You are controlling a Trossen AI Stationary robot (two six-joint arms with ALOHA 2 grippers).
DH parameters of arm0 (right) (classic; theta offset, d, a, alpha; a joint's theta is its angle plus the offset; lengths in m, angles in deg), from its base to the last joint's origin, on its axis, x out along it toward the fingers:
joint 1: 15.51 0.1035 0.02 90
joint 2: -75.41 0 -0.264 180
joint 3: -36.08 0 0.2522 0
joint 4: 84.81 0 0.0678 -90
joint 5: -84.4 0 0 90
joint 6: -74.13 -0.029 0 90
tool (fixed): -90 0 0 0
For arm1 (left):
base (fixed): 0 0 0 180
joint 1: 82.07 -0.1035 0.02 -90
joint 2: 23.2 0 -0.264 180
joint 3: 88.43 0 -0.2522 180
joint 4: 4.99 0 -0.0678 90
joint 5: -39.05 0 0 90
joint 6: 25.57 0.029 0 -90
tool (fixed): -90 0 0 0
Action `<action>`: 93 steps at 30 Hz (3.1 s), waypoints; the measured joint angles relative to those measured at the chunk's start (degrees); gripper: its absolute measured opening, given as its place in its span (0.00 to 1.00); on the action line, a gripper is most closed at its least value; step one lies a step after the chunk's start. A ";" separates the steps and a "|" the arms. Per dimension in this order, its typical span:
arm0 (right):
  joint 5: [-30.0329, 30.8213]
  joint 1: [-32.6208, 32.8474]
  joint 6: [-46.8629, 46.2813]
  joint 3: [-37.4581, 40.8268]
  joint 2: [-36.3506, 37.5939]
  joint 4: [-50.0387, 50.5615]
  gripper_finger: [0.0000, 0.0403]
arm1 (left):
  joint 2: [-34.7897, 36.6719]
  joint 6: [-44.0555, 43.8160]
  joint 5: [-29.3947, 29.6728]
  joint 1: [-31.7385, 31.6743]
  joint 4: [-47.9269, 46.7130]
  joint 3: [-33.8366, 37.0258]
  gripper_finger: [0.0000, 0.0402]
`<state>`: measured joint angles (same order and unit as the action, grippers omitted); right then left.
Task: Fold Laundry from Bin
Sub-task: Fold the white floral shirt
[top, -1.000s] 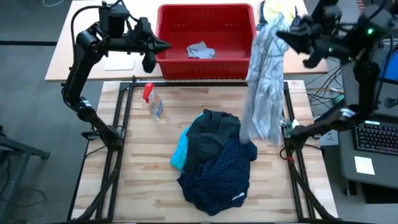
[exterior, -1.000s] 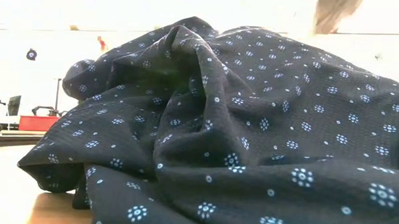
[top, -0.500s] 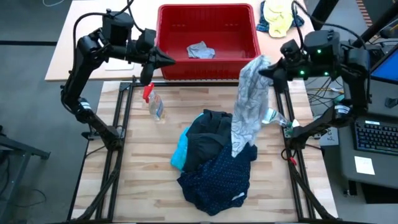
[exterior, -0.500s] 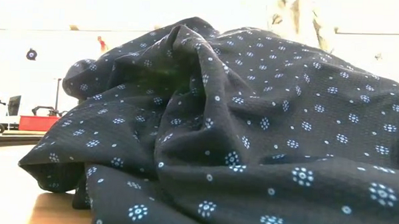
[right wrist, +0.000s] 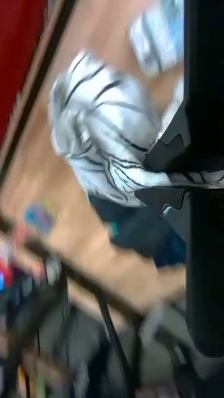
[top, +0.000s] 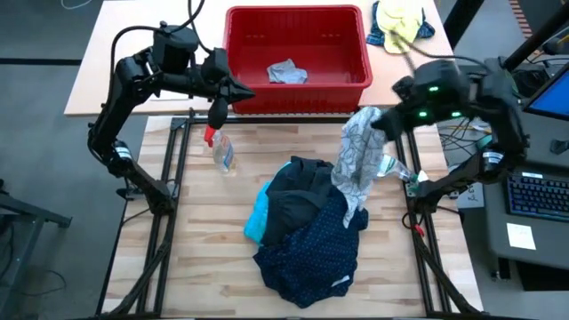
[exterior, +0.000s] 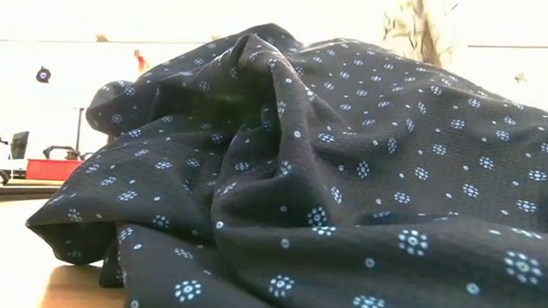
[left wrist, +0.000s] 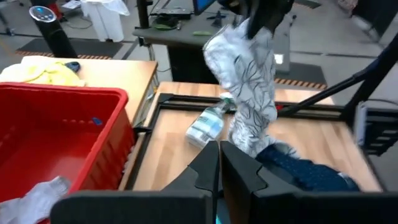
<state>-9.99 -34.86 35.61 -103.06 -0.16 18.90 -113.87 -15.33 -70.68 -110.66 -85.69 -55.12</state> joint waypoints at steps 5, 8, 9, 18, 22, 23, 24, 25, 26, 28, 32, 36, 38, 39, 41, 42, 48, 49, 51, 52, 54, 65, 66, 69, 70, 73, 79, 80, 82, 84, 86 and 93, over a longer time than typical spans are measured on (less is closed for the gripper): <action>1.09 0.00 5.93 16.77 -0.56 -0.23 0.03 | 0.18 3.01 4.92 2.40 -0.22 3.24 0.00; -4.21 0.62 9.95 30.48 -0.31 -0.02 0.03 | 0.33 3.31 8.30 5.92 -1.32 6.85 0.00; -6.15 1.38 10.43 34.92 0.14 -0.13 0.03 | 0.54 2.86 10.14 7.64 -1.42 8.38 0.00; -20.54 19.53 -7.87 69.05 10.81 0.08 0.03 | 5.02 -5.99 38.39 30.57 4.03 22.13 0.00; -18.46 27.61 -16.61 75.26 15.97 -0.20 0.03 | 8.49 -10.46 39.77 38.18 12.16 28.50 0.00; -17.24 29.03 -18.52 76.03 17.02 -0.33 0.03 | 9.18 -11.08 39.73 39.64 13.79 30.39 0.00; -16.09 30.17 -19.98 76.59 18.08 -0.61 0.03 | 9.70 -11.72 39.74 40.84 15.33 32.42 0.00; -14.75 30.93 -21.13 76.81 19.05 -0.61 0.03 | 10.12 -12.48 39.74 41.88 16.72 34.48 0.00; -12.99 31.60 -21.99 76.85 19.91 -0.74 0.03 | 10.21 -13.09 39.74 42.62 17.90 36.36 0.00; -10.42 32.34 -22.38 76.83 21.36 -1.91 0.03 | 10.25 -15.18 39.74 43.81 20.32 39.76 0.00; -7.54 32.50 -20.33 75.52 23.18 -7.21 0.03 | 9.48 -20.47 39.76 45.96 23.69 44.47 0.00; -3.61 32.50 -17.00 73.97 22.91 -12.73 0.03 | 6.74 -23.55 39.72 48.07 25.04 47.82 0.06; -2.86 32.50 -15.75 73.74 22.52 -14.81 0.04 | 5.57 -24.81 39.72 48.95 25.24 48.43 0.11; -2.57 32.48 -15.37 73.74 22.05 -15.28 0.05 | 5.07 -25.40 39.52 49.42 25.49 48.65 0.14; -1.01 32.48 -14.76 73.88 21.06 -15.33 0.10 | 3.98 -26.58 38.27 50.18 25.49 49.02 0.21; -0.43 32.48 -14.47 74.12 20.56 -15.27 0.13 | 3.43 -27.16 38.23 50.71 25.45 49.15 0.25; -0.95 32.48 -11.72 74.34 17.25 -15.18 0.36 | -0.16 -28.90 40.62 53.74 25.69 49.21 0.51; -1.72 32.48 -10.58 74.11 16.82 -15.12 0.40 | -1.05 -28.79 42.12 54.20 25.95 49.30 0.55; -2.50 32.48 -8.09 73.28 16.27 -15.29 0.48 | -2.95 -28.77 45.57 54.95 25.79 49.46 0.63; -2.43 32.48 -6.37 72.72 16.09 -15.31 0.51 | -3.87 -28.81 46.88 55.20 25.93 49.47 0.66; -0.30 32.52 -2.44 71.47 15.55 -15.93 0.57 | -5.86 -28.90 48.56 55.59 26.66 49.47 0.70; 9.77 34.86 13.49 70.88 14.52 -27.25 0.67 | -16.42 -29.42 46.47 56.72 36.62 49.47 0.73; 10.27 34.86 14.11 70.92 14.35 -28.07 0.67 | -16.88 -29.64 45.82 56.77 37.51 49.47 0.73; 11.01 34.86 15.36 71.46 14.13 -30.72 0.69 | -17.75 -29.81 44.12 57.32 40.92 49.47 0.73; 11.01 34.86 15.41 71.82 13.93 -31.85 0.69 | -17.89 -29.86 43.51 57.49 41.65 49.47 0.73; 10.48 34.86 14.26 73.48 13.38 -35.97 0.72 | -18.48 -31.15 40.34 57.97 44.41 49.47 0.73; 9.98 34.86 10.31 79.61 11.82 -42.61 0.82 | -21.17 -36.02 40.11 58.61 45.38 49.48 0.73; 9.98 34.86 9.59 80.80 11.46 -43.87 0.83 | -21.79 -36.58 40.18 58.61 45.59 49.50 0.73; 9.95 34.86 8.45 83.00 10.85 -46.76 0.85 | -22.93 -37.02 40.18 58.61 45.93 49.47 0.73; 8.75 34.84 8.02 85.29 10.46 -51.72 0.85 | -23.98 -37.33 40.15 58.59 47.41 49.50 0.73; 6.96 34.84 7.21 87.42 10.02 -57.63 0.85 | -24.42 -37.33 40.16 58.59 48.43 49.50 0.73; 3.95 34.84 5.41 90.31 9.73 -69.55 0.62 | -24.48 -37.80 41.67 58.66 50.93 49.88 0.62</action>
<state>-6.04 -0.02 41.02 -12.75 9.57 -50.65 -138.35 -53.14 -29.01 -52.01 -34.76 -5.25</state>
